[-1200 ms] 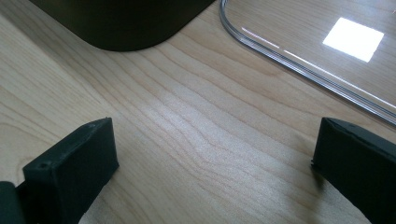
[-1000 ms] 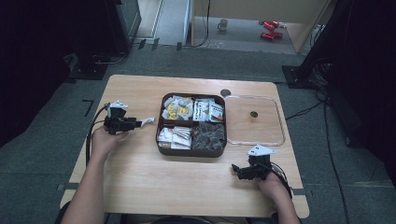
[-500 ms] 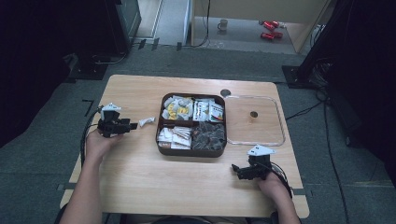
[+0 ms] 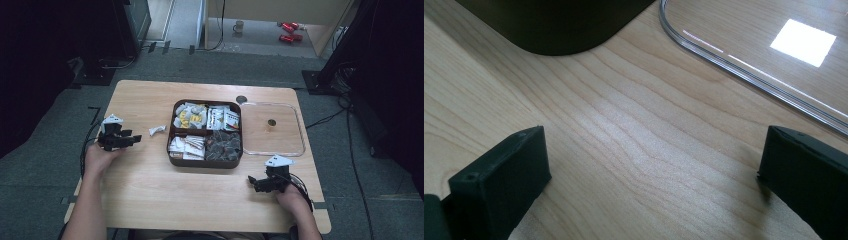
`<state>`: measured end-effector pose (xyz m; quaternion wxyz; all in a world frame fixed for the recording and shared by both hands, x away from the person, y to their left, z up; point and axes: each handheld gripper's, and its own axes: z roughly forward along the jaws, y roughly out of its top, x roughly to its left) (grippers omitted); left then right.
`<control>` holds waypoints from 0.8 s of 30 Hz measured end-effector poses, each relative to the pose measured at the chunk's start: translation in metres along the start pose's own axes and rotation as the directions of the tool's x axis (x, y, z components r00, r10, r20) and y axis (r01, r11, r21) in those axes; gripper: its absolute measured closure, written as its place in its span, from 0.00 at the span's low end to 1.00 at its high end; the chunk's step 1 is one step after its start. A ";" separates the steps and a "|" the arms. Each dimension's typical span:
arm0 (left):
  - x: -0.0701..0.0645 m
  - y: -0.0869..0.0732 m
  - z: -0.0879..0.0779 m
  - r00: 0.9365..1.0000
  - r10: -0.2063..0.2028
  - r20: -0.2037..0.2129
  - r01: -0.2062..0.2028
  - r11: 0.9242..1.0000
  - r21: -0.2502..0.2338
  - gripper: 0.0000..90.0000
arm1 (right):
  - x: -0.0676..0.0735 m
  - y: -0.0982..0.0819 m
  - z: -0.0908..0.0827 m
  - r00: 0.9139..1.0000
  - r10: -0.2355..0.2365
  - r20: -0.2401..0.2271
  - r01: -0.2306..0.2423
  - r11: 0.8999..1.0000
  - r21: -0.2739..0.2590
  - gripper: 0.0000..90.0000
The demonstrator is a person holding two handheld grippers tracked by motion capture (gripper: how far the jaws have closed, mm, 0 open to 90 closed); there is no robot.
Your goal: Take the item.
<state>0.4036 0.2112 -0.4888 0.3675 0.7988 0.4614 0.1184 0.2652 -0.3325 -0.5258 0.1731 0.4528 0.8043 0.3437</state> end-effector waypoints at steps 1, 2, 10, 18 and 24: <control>0.001 -0.001 0.000 1.000 -0.002 -0.005 0.002 1.000 0.002 0.49 | 0.000 0.000 0.000 1.000 0.000 0.000 0.000 1.000 0.000 0.00; 0.002 -0.002 0.000 1.000 -0.001 -0.012 0.001 1.000 0.007 0.48 | 0.000 0.000 0.000 1.000 0.000 -0.002 0.000 1.000 0.000 0.00; 0.009 -0.010 -0.001 0.999 0.000 -0.039 0.000 1.000 0.021 0.48 | -0.001 0.001 0.001 1.000 -0.003 -0.001 0.003 1.000 -0.002 0.00; 0.014 -0.015 0.002 0.998 0.008 -0.061 -0.005 0.999 0.041 0.47 | -0.001 0.001 0.001 1.000 -0.003 -0.001 0.003 1.000 -0.003 0.00; 0.014 -0.019 0.003 0.995 0.047 -0.087 -0.045 0.999 0.023 0.43 | -0.001 0.001 0.001 1.000 -0.003 -0.001 0.003 1.000 -0.002 0.00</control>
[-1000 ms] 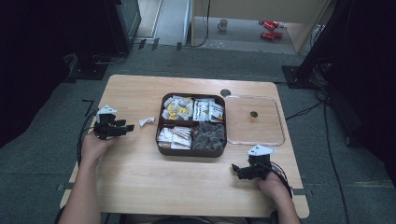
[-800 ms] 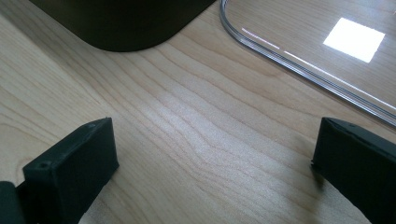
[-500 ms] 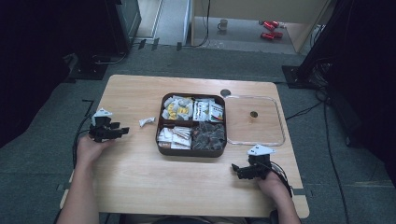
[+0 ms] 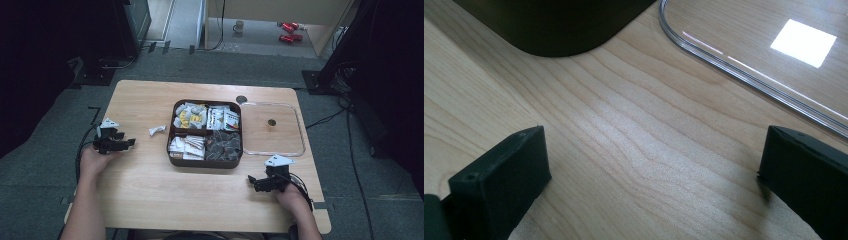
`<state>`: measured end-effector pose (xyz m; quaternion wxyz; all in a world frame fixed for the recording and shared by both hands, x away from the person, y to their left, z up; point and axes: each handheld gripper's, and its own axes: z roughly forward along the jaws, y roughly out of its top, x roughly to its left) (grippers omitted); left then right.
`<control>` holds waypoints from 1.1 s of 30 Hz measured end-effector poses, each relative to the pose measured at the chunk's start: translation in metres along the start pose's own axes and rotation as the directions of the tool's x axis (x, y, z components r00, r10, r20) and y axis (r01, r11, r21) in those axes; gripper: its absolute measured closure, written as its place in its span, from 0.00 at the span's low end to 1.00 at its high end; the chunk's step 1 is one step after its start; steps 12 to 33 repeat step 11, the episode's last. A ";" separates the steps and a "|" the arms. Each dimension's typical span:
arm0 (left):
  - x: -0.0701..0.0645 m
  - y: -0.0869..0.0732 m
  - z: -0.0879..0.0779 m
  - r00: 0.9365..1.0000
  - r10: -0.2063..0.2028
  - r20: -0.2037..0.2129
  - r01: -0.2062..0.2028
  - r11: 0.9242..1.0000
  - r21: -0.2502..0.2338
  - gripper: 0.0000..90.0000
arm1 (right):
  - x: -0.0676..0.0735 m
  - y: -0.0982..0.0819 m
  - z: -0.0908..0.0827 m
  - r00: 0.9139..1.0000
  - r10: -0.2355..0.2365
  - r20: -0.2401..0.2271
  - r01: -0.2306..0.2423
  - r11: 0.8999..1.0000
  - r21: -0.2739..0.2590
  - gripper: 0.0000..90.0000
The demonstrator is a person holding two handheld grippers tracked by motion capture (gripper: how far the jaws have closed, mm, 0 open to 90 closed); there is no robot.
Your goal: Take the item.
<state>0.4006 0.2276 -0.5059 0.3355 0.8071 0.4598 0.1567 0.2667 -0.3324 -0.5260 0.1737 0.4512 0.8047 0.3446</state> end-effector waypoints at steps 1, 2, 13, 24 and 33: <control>0.000 -0.001 0.000 1.000 0.003 -0.004 -0.003 1.000 -0.004 0.42 | 0.000 0.000 0.000 1.000 0.000 0.000 0.000 1.000 0.000 0.00; 0.000 -0.001 0.000 1.000 0.003 -0.006 -0.003 1.000 -0.008 0.41 | 0.000 0.000 0.000 1.000 0.000 0.000 0.000 1.000 0.000 0.00; -0.002 -0.004 0.003 0.998 0.018 -0.056 -0.019 0.999 -0.032 0.37 | 0.000 0.000 0.000 1.000 0.000 0.000 0.000 1.000 0.000 0.00; -0.002 -0.004 0.003 0.998 0.018 -0.056 -0.019 0.999 -0.032 0.37 | 0.000 0.000 0.000 1.000 0.000 0.000 0.000 1.000 0.000 0.00; -0.002 -0.004 0.003 0.998 0.018 -0.056 -0.019 0.999 -0.032 0.37 | 0.000 0.000 0.000 1.000 0.000 0.000 0.000 1.000 0.000 0.00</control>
